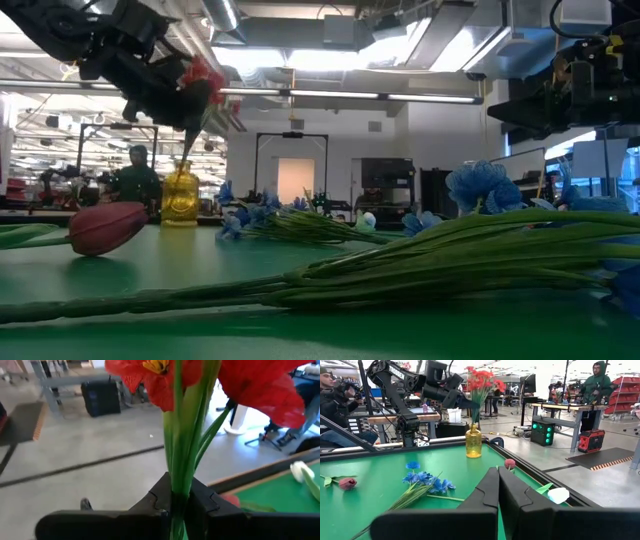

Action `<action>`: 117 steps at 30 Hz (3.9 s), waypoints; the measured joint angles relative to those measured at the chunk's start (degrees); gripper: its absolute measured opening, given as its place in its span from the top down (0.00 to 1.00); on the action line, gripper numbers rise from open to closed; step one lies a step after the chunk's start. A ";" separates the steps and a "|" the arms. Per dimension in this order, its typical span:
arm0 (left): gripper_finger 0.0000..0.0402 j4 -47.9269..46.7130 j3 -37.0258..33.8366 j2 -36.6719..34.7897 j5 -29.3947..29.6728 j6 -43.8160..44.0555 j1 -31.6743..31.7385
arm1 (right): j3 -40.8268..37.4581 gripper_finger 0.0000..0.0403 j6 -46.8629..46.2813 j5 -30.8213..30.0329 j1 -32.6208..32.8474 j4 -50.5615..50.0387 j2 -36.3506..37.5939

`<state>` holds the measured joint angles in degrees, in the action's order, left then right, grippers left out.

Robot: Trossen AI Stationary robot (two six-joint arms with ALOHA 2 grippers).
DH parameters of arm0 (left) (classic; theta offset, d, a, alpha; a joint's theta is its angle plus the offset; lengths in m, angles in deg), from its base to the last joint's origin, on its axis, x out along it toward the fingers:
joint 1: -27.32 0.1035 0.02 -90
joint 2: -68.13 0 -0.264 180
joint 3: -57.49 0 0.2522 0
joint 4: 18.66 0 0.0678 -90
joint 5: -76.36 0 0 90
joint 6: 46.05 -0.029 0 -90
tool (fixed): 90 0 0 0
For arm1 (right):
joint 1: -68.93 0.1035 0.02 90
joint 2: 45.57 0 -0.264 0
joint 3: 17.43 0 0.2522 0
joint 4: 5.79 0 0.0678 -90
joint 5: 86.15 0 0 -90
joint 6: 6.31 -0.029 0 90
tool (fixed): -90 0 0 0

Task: Sort flowers into vase by color
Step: Put the left orange flowers into the yellow vase, then put the right white flower into the transparent vase

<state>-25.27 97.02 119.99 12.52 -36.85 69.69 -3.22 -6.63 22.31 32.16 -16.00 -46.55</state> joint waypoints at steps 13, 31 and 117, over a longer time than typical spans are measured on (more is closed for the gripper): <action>0.61 -5.00 0.86 0.00 -6.38 0.82 -1.66 | 0.00 1.00 0.00 0.00 0.00 -0.01 0.00; 0.36 -59.09 21.78 -0.13 -5.15 5.01 -6.51 | 0.00 1.00 0.00 0.00 0.00 -0.01 0.00; 0.37 26.98 -17.19 -1.49 0.43 0.96 -55.34 | 17.82 0.85 -13.56 0.15 0.06 9.15 -19.34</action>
<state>1.71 79.83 118.50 12.95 -35.89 14.34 14.60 -20.19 22.46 32.22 -6.85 -65.89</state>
